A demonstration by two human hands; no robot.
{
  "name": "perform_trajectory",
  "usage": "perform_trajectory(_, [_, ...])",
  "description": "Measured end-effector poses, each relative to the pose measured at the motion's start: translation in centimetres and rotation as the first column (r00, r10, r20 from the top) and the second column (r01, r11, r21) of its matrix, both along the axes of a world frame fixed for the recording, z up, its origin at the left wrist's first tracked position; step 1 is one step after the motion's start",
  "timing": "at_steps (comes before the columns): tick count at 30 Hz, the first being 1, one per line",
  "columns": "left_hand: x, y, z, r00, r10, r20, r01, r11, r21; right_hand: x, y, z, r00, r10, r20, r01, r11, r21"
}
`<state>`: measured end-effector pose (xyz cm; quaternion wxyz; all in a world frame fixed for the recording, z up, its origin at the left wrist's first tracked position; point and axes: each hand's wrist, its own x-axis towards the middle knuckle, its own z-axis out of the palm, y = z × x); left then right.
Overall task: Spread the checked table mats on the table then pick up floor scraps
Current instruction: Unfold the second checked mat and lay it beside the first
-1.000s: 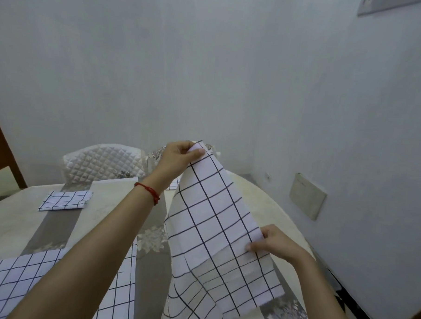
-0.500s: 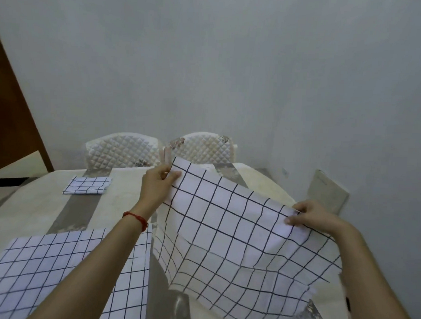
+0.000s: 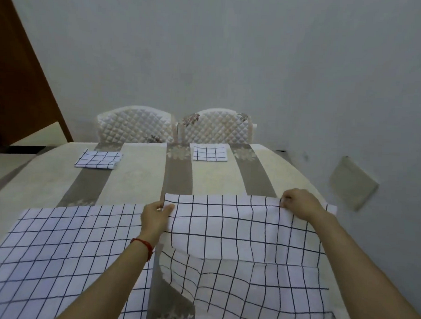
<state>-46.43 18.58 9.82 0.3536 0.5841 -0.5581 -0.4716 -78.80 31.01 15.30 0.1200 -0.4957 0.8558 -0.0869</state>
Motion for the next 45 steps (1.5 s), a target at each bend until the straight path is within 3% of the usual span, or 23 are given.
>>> perform_trajectory(6, [-0.5,-0.7,-4.6,0.998,0.058,0.025,-0.061,0.993,0.102,-0.2,-4.2,-7.2,0.966,0.063,-0.249,-0.069,0.997,-0.016])
perform_trajectory(11, [-0.5,-1.2,-8.4,0.997,0.075,-0.016,-0.068,0.965,0.252,-0.2,-6.4,-12.7,0.948,0.023,-0.316,-0.056,0.994,-0.097])
perform_trajectory(15, [-0.2,-0.4,-10.4,0.995,0.096,0.034,-0.102,0.939,0.329,0.1,-6.4,-15.7,0.977,-0.046,-0.206,0.003,0.978,-0.206])
perform_trajectory(21, [-0.2,0.1,-11.7,0.982,0.133,0.134,-0.167,0.944,0.285,4.3,-1.4,-18.1,0.996,-0.093,0.004,0.093,0.985,-0.143])
perform_trajectory(25, [-0.3,0.2,-11.5,0.968,0.177,0.178,-0.208,0.962,0.179,4.7,2.6,-20.0,0.986,-0.148,0.083,0.149,0.989,0.0])
perform_trajectory(33, [0.8,1.7,-12.2,0.976,0.186,0.117,-0.208,0.953,0.219,3.5,4.1,-21.7,0.992,-0.12,0.032,0.117,0.989,0.089])
perform_trajectory(45, [2.1,3.5,-13.3,0.966,0.111,0.232,-0.148,0.978,0.15,2.3,3.4,-22.5,0.997,-0.07,-0.016,0.071,0.993,0.09])
